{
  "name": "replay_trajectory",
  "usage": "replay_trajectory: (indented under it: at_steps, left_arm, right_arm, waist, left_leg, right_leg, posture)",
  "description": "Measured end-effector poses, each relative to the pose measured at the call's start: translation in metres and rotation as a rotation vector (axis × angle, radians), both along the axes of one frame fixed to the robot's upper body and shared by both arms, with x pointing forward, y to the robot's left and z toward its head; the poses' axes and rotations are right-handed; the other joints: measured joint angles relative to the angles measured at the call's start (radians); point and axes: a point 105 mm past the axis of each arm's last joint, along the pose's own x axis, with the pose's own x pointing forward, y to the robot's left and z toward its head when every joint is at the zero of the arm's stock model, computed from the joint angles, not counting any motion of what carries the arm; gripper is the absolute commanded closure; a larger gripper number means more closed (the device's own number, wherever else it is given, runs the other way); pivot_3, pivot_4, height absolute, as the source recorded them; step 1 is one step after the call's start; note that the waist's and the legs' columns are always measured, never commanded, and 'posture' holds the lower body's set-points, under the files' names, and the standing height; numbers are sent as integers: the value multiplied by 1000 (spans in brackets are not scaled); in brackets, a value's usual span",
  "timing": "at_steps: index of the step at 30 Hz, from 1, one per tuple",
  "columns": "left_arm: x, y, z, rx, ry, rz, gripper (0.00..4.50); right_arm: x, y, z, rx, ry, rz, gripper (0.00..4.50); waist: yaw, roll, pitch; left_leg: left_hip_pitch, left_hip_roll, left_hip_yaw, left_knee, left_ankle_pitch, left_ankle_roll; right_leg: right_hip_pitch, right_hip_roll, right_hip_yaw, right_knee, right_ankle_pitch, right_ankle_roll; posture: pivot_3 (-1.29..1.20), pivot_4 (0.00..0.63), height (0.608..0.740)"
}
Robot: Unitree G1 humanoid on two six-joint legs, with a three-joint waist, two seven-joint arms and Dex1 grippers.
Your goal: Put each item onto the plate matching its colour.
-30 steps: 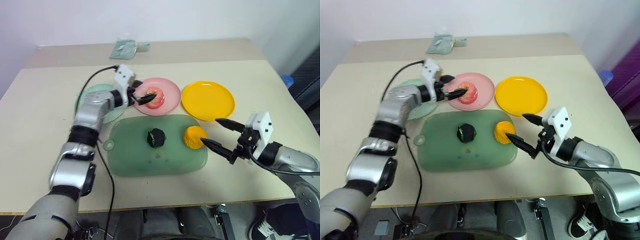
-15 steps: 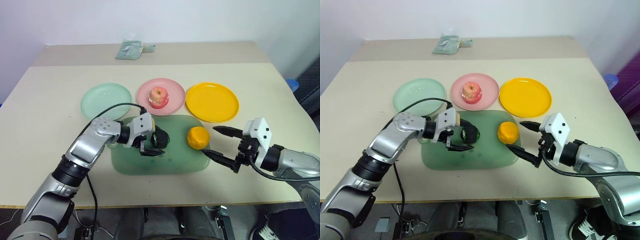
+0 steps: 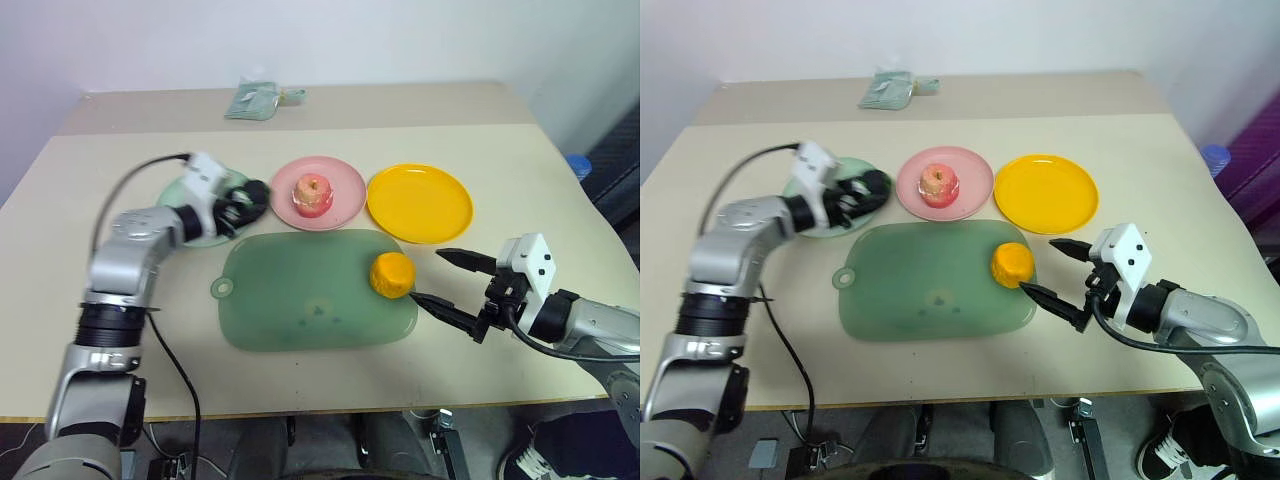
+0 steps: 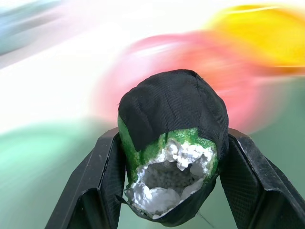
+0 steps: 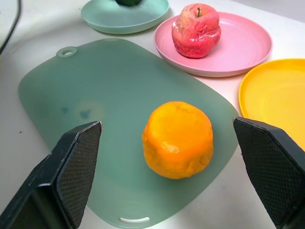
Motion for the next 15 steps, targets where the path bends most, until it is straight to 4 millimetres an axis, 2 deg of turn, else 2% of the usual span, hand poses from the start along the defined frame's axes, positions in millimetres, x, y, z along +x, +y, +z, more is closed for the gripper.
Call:
replay_trajectory:
  at_steps: [3,5,7,9,12,15]
  left_arm:
    - [4,9,-19,-5,55,53,949]
    - [7,7,-28,-11,80,64,42]
    - [11,6,-28,-3,77,78,42]
    - [14,6,-19,-4,39,91,42]
    - [10,2,6,-23,-82,72,42]
    - [-13,-11,26,-38,-190,-50,42]
  right_arm:
    - [0,13,0,-1,-6,69,0]
    - [1,21,1,2,-15,100,0]
    - [3,27,3,9,-27,122,0]
    - [8,28,5,7,-41,114,0]
    - [16,25,1,-4,-22,85,0]
    - [20,25,-8,-31,11,72,0]
  waist:
    - [8,-1,0]
    - [11,-1,0]
    - [11,-2,0]
    - [8,-2,0]
    - [2,-2,0]
    - [-4,-1,0]
  left_leg:
    - [-1,0,0,1,0,0]
    - [-1,0,0,1,0,0]
    - [-1,0,0,1,0,0]
    - [-1,0,0,1,0,0]
    - [-1,0,0,0,0,0]
    - [-1,1,1,-1,0,0]
  right_leg:
    - [0,-1,-1,0,0,0]
    - [0,-1,-1,0,0,0]
    - [0,-1,-1,0,0,0]
    - [0,-1,-1,0,0,0]
    - [-1,-1,-1,0,0,0]
    - [-3,-2,1,0,0,0]
  posture:
    - [0,150,740]
    - [0,150,740]
    - [0,150,740]
    - [0,150,740]
    - [0,150,740]
    - [0,150,740]
